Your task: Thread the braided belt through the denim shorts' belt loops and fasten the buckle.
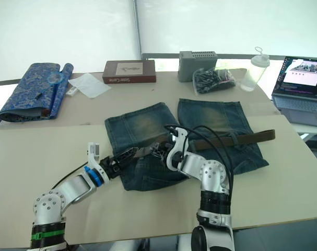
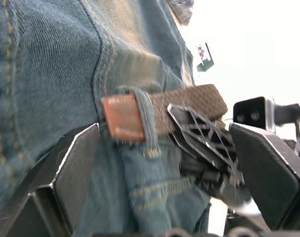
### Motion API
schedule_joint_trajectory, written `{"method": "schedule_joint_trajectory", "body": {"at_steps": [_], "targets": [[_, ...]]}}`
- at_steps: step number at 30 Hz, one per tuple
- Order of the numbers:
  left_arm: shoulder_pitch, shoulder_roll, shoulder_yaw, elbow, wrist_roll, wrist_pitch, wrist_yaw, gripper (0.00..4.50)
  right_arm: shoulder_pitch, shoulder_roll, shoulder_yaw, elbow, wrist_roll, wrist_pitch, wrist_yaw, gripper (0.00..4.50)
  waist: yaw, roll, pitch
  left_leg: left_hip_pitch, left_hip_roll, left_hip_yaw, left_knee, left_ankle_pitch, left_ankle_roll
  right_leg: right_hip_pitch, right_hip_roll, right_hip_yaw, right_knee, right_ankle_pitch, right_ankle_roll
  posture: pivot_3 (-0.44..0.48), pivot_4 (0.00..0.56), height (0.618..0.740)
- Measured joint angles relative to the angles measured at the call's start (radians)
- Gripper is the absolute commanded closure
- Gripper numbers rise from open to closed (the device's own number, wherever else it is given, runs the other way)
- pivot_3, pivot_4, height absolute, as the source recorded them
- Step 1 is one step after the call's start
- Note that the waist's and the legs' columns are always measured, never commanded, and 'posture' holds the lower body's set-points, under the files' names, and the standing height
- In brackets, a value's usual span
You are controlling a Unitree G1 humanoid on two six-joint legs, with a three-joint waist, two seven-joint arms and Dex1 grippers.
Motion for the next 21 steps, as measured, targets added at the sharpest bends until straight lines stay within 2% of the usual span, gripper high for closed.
{"method": "schedule_joint_trajectory", "body": {"at_steps": [5,7,10,11,18,21], "targets": [[-0.004,-0.024,0.001,0.035,0.000,-0.002,0.037,3.37,0.001,0.000,-0.004,-0.002,0.016,0.018,0.000,4.50,0.000,0.000,0.000,0.000,0.000,0.000,0.000,0.000,0.000,0.000,0.000,0.000,0.000,0.000,0.000,0.000,0.150,0.740],[-0.007,-0.030,0.002,0.038,0.002,-0.003,0.044,4.09,0.002,0.000,-0.009,-0.003,0.017,0.020,0.000,4.50,0.001,0.000,0.000,0.000,0.000,0.000,0.000,0.000,0.000,0.000,0.000,0.000,0.000,0.000,0.000,0.000,0.150,0.740],[-0.017,-0.039,0.005,0.038,0.002,-0.004,0.050,4.09,0.003,0.000,-0.016,-0.004,0.017,0.021,-0.001,4.50,0.003,0.000,0.000,0.000,0.000,0.000,0.000,0.000,0.000,0.000,0.000,0.000,-0.001,0.000,0.000,0.000,0.150,0.740],[-0.017,-0.042,0.007,0.038,0.002,-0.004,0.053,4.33,0.003,0.000,-0.016,-0.005,0.017,0.022,-0.001,4.50,0.003,0.000,0.000,0.000,0.000,0.000,0.000,0.000,0.000,0.000,0.000,0.000,-0.001,0.000,0.000,0.000,0.150,0.740],[-0.017,-0.058,0.023,0.038,-0.017,-0.005,0.066,4.33,0.005,-0.002,-0.012,-0.011,0.014,0.024,0.004,4.50,0.004,0.000,0.000,0.000,0.000,0.000,0.000,0.000,0.000,0.000,0.000,0.000,-0.001,-0.001,0.000,0.000,0.150,0.740],[-0.016,-0.058,0.025,0.038,-0.019,-0.005,0.066,4.50,0.017,-0.043,0.042,-0.028,0.003,0.024,0.043,3.41,0.003,0.000,0.000,0.000,0.000,0.000,0.000,0.000,0.000,0.000,0.000,0.000,-0.001,-0.001,0.000,0.000,0.150,0.740]]}}
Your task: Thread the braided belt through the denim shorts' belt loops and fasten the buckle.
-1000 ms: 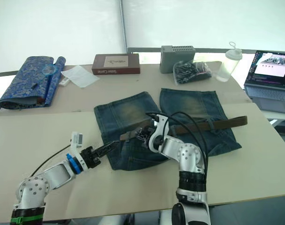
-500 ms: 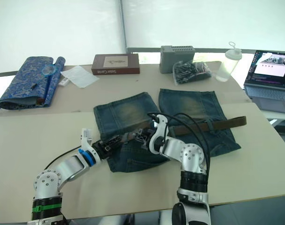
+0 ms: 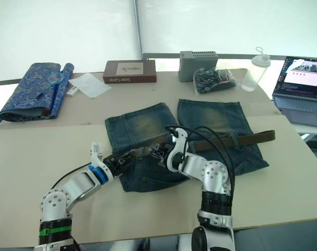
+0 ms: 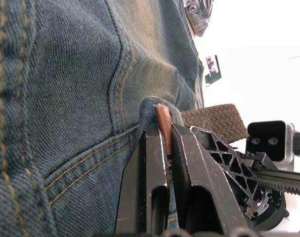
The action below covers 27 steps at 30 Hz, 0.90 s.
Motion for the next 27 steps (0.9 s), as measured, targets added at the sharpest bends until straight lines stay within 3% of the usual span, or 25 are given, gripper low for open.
{"method": "schedule_joint_trajectory", "body": {"at_steps": [3,5,7,9,12,17,23,27], "targets": [[0.001,-0.006,0.014,-0.002,-0.030,-0.015,0.011,4.50,0.060,-0.154,0.158,-0.112,-0.016,-0.006,0.134,2.41,0.003,0.000,0.000,-0.001,0.000,0.000,0.000,0.000,0.000,-0.001,-0.001,0.000,-0.001,-0.001,0.001,0.000,0.150,0.740],[0.003,-0.006,0.022,-0.004,-0.045,-0.020,0.020,4.50,0.083,-0.284,0.246,-0.199,-0.055,-0.061,0.229,2.41,0.004,0.000,0.000,-0.001,-0.002,0.000,0.001,0.000,0.000,0.000,-0.001,0.000,-0.002,-0.001,0.001,0.000,0.150,0.740],[0.006,-0.006,0.032,-0.008,-0.073,-0.025,0.034,4.50,0.107,-0.414,0.306,-0.298,-0.085,-0.132,0.341,2.88,0.004,0.000,0.001,-0.002,-0.001,0.000,0.001,0.000,0.000,0.001,-0.001,-0.001,-0.003,-0.001,0.002,0.000,0.150,0.740],[0.006,-0.005,0.036,-0.008,-0.083,-0.034,0.046,4.50,0.108,-0.465,0.341,-0.334,-0.115,-0.181,0.393,3.57,-0.002,0.000,0.000,-0.001,0.000,0.000,0.001,0.000,0.000,0.001,0.000,0.000,-0.003,-0.001,0.002,0.000,0.150,0.740],[0.006,-0.003,0.036,-0.010,-0.114,-0.036,0.060,4.50,0.106,-0.473,0.429,-0.311,-0.204,-0.251,0.412,4.48,0.000,-0.001,0.001,-0.001,0.001,0.000,0.001,0.000,0.000,0.000,0.001,-0.001,-0.002,-0.002,0.000,0.000,0.150,0.740],[0.035,0.069,0.042,-0.019,-0.176,-0.032,0.084,4.50,0.090,-0.478,0.562,-0.212,-0.363,-0.340,0.404,4.48,0.002,-0.001,0.001,-0.001,0.000,0.000,0.001,0.000,-0.001,0.000,-0.001,0.000,-0.001,-0.002,0.001,0.000,0.150,0.740],[0.146,0.283,0.154,-0.024,-0.306,-0.018,0.090,4.50,0.108,-0.479,0.559,-0.207,-0.399,-0.374,0.425,4.48,0.005,-0.002,0.000,0.001,0.000,-0.001,0.001,0.000,-0.001,0.001,-0.002,-0.001,-0.001,-0.002,0.000,0.000,0.150,0.740],[0.196,0.358,0.197,-0.017,-0.354,-0.016,0.077,4.50,0.127,-0.489,0.555,-0.208,-0.421,-0.405,0.444,4.48,0.014,-0.002,0.000,0.002,0.000,-0.001,0.001,0.000,-0.001,0.002,-0.003,-0.002,-0.002,-0.002,0.000,0.000,0.150,0.740]]}}
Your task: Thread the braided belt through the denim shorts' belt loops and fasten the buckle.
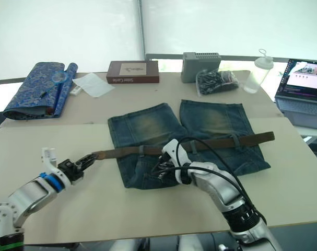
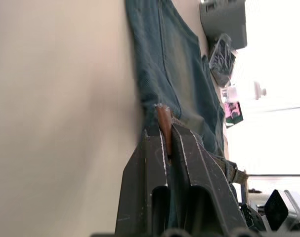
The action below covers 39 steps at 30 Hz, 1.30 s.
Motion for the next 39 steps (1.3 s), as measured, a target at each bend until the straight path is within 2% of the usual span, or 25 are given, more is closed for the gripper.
{"method": "schedule_joint_trajectory", "body": {"at_steps": [4,13,24,39], "targets": [[0.019,0.064,0.033,0.023,-0.022,-0.002,-0.028,4.50,0.014,0.000,-0.011,0.000,-0.004,-0.011,0.014,4.48,0.005,0.000,0.000,0.000,0.000,0.000,0.000,0.000,0.000,0.000,0.000,0.000,0.000,0.000,-0.001,0.000,0.150,0.740],[0.050,0.120,0.083,0.086,-0.008,-0.012,-0.092,4.50,0.023,0.000,-0.027,-0.005,-0.006,-0.004,0.026,4.48,0.012,-0.001,0.000,0.000,0.000,0.000,0.000,0.000,0.000,0.000,-0.001,-0.001,-0.001,-0.001,-0.002,0.000,0.150,0.740],[0.027,0.109,0.214,0.213,0.161,-0.177,-0.065,4.50,0.024,0.010,-0.050,-0.007,-0.005,0.033,0.024,4.48,0.014,-0.005,-0.003,0.000,0.000,-0.003,0.000,-0.005,-0.008,0.000,-0.007,-0.007,-0.007,-0.001,-0.001,0.000,0.150,0.740],[-0.022,0.117,0.299,0.293,0.241,-0.209,-0.077,4.50,0.023,0.037,-0.074,-0.007,-0.004,0.070,0.021,4.48,0.013,-0.008,-0.004,0.000,0.000,-0.003,0.000,-0.005,-0.008,0.000,-0.005,-0.008,-0.009,0.000,0.001,0.000,0.150,0.740]]}}
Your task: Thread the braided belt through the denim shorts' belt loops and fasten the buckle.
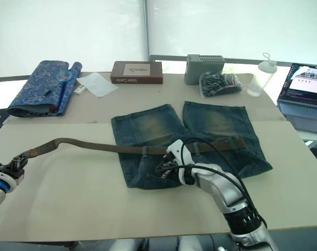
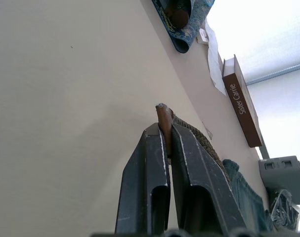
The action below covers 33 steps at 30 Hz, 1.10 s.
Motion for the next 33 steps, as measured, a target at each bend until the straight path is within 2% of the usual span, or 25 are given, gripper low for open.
{"method": "schedule_joint_trajectory", "body": {"at_steps": [4,6,9,11,14,16,17,20,25,30,33], "targets": [[0.006,0.047,-0.003,0.024,0.002,0.071,-0.045,4.50,0.000,0.006,-0.003,-0.002,0.003,-0.007,0.012,4.48,-0.002,-0.001,0.000,0.000,0.000,0.000,0.000,0.000,0.000,0.000,0.002,0.000,0.000,0.000,0.000,0.000,0.150,0.740],[0.034,0.083,-0.021,0.011,0.009,0.129,-0.097,4.50,0.007,0.001,-0.004,-0.009,0.010,-0.023,0.045,3.90,-0.004,-0.001,0.000,-0.001,0.000,0.000,-0.001,0.000,0.000,-0.001,0.002,0.000,0.000,0.000,0.000,0.000,0.150,0.740],[0.093,0.124,-0.074,-0.031,0.075,0.175,-0.200,3.42,0.021,0.000,-0.023,-0.037,0.051,-0.035,0.093,2.93,-0.008,0.000,0.001,-0.002,0.000,0.001,-0.002,0.000,0.000,-0.002,0.002,0.001,-0.001,0.000,0.000,0.000,0.150,0.740],[0.129,0.149,-0.094,-0.044,0.150,0.174,-0.286,2.45,0.024,-0.021,-0.059,-0.084,0.098,-0.034,0.134,2.21,-0.011,0.000,0.001,-0.006,0.000,0.001,-0.003,0.000,0.000,-0.003,0.002,0.001,0.000,0.000,0.000,0.000,0.150,0.740],[0.119,0.177,-0.070,-0.046,0.199,0.146,-0.366,1.02,0.024,-0.081,-0.140,-0.134,0.162,-0.015,0.170,1.23,-0.008,0.000,0.002,-0.007,0.001,-0.002,-0.003,0.000,-0.001,-0.004,0.001,-0.001,-0.001,0.000,-0.001,0.000,0.150,0.740],[0.077,0.194,-0.034,-0.074,0.171,0.160,-0.420,0.00,0.026,-0.158,-0.197,-0.150,0.190,0.007,0.195,0.46,-0.001,0.000,0.003,-0.008,0.001,-0.003,-0.003,0.000,-0.001,-0.006,-0.004,-0.004,-0.002,0.000,-0.001,0.000,0.150,0.740],[0.061,0.210,-0.023,-0.104,0.147,0.175,-0.445,0.00,0.025,-0.197,-0.227,-0.150,0.195,0.012,0.201,0.10,0.001,0.000,0.004,-0.008,0.001,-0.003,-0.003,0.000,-0.001,-0.005,-0.005,-0.005,-0.003,0.000,-0.001,0.000,0.150,0.740],[0.055,0.255,-0.052,-0.224,0.080,0.266,-0.523,0.00,0.018,-0.308,-0.283,-0.142,0.191,0.026,0.209,0.01,0.000,0.002,0.005,-0.009,-0.001,-0.002,-0.002,-0.001,0.000,-0.003,-0.006,-0.004,-0.003,-0.001,0.000,0.000,0.150,0.740],[0.002,0.232,-0.308,-0.479,0.081,0.331,-0.544,0.00,-0.070,-0.462,-0.312,-0.038,0.096,0.019,0.191,0.01,0.000,0.007,0.008,-0.011,-0.002,0.000,-0.002,0.000,0.000,-0.004,-0.005,-0.003,-0.002,0.000,0.000,0.000,0.150,0.740],[-0.160,0.028,-0.595,-0.538,0.180,0.329,-0.384,0.00,-0.171,-0.498,-0.312,0.132,-0.010,0.085,0.082,0.01,0.002,0.007,0.008,-0.012,-0.001,0.000,-0.002,0.005,0.008,-0.004,-0.005,-0.002,-0.003,0.001,0.000,0.000,0.150,0.740],[-0.200,-0.071,-0.689,-0.497,0.249,0.328,-0.303,0.00,-0.171,-0.517,-0.312,0.164,-0.036,0.161,0.047,0.01,0.001,0.006,0.008,-0.014,-0.001,0.000,-0.002,0.005,0.010,-0.005,-0.005,-0.001,-0.002,0.001,0.000,0.000,0.150,0.740]]}}
